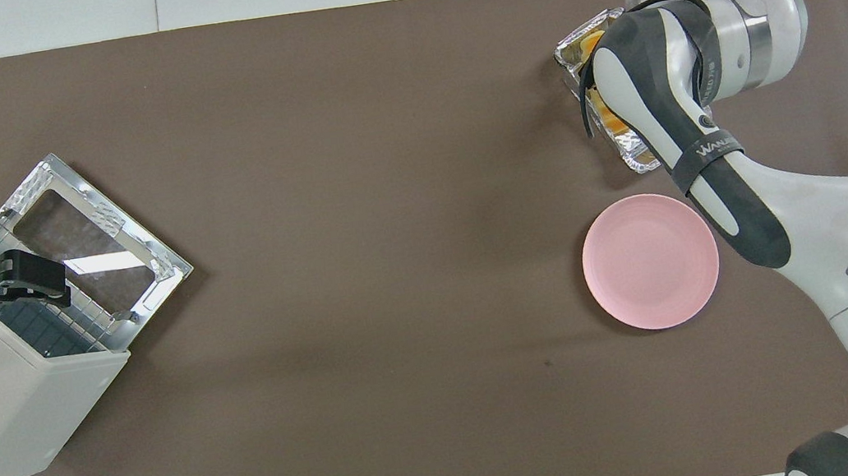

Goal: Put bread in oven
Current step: 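Lower the bread into the foil tray and open the right gripper, then grasp the foil tray with the right gripper and slide it toward the oven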

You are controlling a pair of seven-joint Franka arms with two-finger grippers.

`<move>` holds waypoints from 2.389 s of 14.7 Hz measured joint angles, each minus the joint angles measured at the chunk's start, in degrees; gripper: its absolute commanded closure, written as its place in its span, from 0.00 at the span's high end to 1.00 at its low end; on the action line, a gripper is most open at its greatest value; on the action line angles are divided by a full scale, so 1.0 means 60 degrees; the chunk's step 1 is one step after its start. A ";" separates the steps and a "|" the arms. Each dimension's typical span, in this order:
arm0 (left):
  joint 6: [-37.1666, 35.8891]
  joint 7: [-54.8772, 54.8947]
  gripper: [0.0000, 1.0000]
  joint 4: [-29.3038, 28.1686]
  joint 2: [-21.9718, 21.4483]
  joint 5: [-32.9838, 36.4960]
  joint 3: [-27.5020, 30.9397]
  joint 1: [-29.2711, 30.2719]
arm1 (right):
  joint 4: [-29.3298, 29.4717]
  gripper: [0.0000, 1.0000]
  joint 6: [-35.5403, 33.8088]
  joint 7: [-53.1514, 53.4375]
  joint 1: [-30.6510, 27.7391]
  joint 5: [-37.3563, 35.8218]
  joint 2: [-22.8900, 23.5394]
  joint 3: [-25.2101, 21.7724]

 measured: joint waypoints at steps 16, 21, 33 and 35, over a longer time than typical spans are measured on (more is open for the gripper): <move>0.0000 0.0000 1.00 0.0000 0.0000 0.0000 0.0000 0.0000 | -0.1536 0.28 0.2442 -0.3186 -0.0813 -0.0411 0.0117 -0.0033; 0.0000 0.0000 1.00 0.0000 0.0000 0.0000 0.0000 0.0000 | -0.1538 0.00 0.2442 -0.3186 -0.0811 0.0172 0.0114 -0.0014; 0.0000 0.0000 1.00 0.0000 0.0000 0.0000 0.0000 0.0000 | -0.0981 0.00 0.0593 -0.3059 -0.0814 0.0781 -0.0266 -0.0003; 0.0000 0.0000 1.00 0.0000 0.0000 0.0000 0.0000 0.0000 | -0.0508 0.00 -0.0450 -0.2516 -0.0753 0.0787 -0.0456 0.0044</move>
